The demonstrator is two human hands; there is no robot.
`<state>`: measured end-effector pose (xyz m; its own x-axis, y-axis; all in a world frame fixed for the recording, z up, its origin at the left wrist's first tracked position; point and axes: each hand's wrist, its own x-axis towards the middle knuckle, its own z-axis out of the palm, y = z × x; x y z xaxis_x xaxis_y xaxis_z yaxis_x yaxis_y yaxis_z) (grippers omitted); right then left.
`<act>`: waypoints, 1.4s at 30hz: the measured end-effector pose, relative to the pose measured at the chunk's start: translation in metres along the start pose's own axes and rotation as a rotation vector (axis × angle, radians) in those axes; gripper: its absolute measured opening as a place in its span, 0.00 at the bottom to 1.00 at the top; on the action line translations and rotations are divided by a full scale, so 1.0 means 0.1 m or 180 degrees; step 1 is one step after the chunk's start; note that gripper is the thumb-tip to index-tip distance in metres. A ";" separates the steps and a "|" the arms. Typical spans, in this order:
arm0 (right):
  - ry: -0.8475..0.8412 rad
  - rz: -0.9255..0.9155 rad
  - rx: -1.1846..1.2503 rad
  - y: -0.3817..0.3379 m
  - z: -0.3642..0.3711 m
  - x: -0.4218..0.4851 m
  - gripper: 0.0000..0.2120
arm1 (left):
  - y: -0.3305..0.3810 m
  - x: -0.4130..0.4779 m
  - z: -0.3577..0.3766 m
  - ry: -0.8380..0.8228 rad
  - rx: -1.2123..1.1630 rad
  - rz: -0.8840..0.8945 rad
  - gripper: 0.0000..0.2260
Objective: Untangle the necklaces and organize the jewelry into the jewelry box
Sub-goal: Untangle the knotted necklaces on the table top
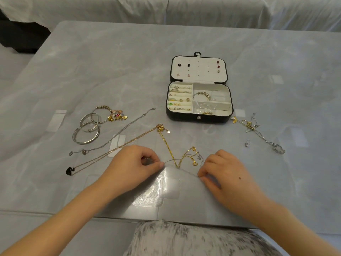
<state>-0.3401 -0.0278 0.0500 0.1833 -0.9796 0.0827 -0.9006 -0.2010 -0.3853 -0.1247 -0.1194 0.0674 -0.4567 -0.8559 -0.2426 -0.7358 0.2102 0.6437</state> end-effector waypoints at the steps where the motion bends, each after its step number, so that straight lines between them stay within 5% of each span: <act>1: -0.0052 0.0007 -0.0055 0.00 0.01 -0.01 0.10 | -0.01 -0.02 0.00 0.0011 0.0217 0.0147 0.04; 5: -0.0118 0.0119 -0.0098 -0.04 0.02 -0.02 0.10 | -0.06 -0.07 -0.02 0.0140 0.1119 0.1198 0.12; 8: -0.0137 0.0135 -0.0048 -0.05 0.03 -0.01 0.10 | -0.12 -0.07 -0.02 0.0147 0.1218 0.1433 0.12; 18: 0.0335 0.0508 -0.0009 0.03 -0.06 0.25 0.07 | -0.12 -0.04 -0.06 0.0237 0.1460 0.1532 0.12; 23: -0.0020 0.0913 0.0168 0.11 -0.05 0.50 0.09 | 0.02 0.01 0.05 0.0400 0.1245 0.1656 0.12; 28: -0.0323 0.0981 0.0370 0.06 -0.05 0.62 0.01 | 0.11 0.11 0.22 0.0314 0.0551 0.1084 0.03; 32: -0.0305 0.0833 0.0478 0.02 -0.15 0.56 0.01 | 0.08 0.15 0.27 0.0294 0.0506 0.0965 0.06; 42: -0.0146 0.1029 0.1945 -0.16 -0.44 0.13 0.06 | -0.06 0.13 0.32 0.0444 0.0515 0.1245 0.09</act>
<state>-0.3408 -0.0375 0.0975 -0.0284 -0.9872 -0.1571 -0.5317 0.1480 -0.8339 -0.1419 -0.1162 0.0369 -0.6526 -0.7505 0.1041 -0.5950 0.5926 0.5430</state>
